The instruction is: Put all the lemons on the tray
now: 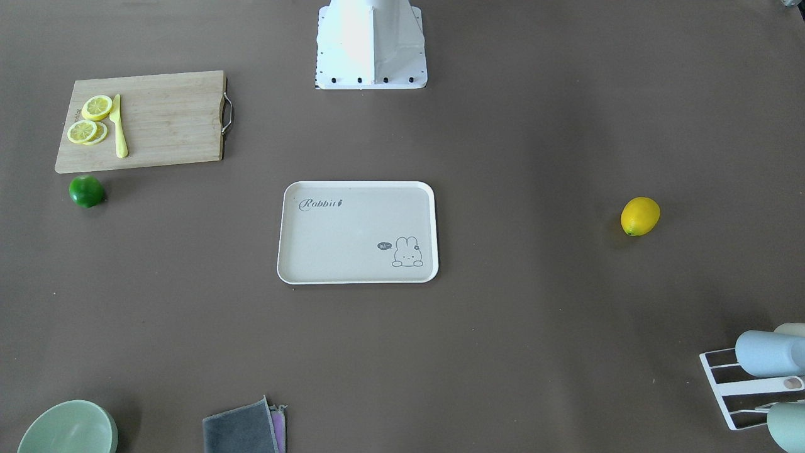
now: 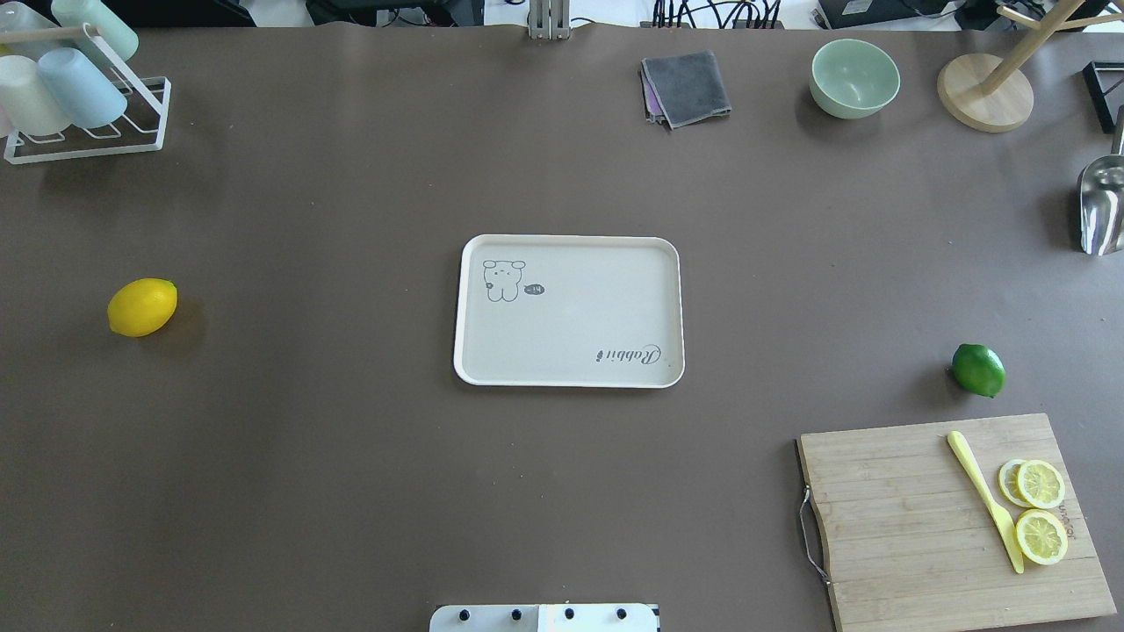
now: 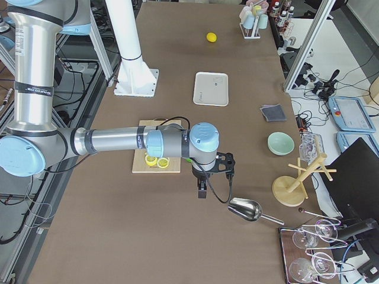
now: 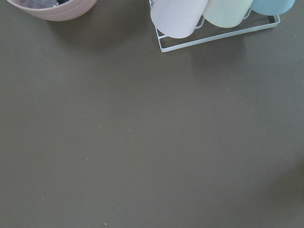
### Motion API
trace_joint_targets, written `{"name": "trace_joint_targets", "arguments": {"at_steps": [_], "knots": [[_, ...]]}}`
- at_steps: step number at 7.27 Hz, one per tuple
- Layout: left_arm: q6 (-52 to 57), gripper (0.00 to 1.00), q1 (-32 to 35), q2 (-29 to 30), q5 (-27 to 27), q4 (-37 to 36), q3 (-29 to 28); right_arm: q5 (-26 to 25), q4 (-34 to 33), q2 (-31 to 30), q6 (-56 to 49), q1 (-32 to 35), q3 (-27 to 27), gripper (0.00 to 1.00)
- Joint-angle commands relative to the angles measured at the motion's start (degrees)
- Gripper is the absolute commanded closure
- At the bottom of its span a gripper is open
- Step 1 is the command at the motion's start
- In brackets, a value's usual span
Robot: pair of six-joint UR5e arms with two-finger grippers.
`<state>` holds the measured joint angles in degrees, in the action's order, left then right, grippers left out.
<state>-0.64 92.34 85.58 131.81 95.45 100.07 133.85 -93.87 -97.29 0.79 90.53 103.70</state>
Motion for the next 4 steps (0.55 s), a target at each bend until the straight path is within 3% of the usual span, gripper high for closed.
{"name": "trace_joint_targets", "arguments": {"at_steps": [1, 4], "knots": [[-0.1, 0.02, 0.0, 0.1, 0.0, -0.2, 0.2, -0.1, -0.1, 0.0, 0.0, 0.0, -0.1, 0.00], [-0.2, 0.02, -0.1, 0.1, 0.0, -0.1, 0.0, 0.1, -0.1, -0.1, 0.0, 0.1, 0.1, 0.00]]}}
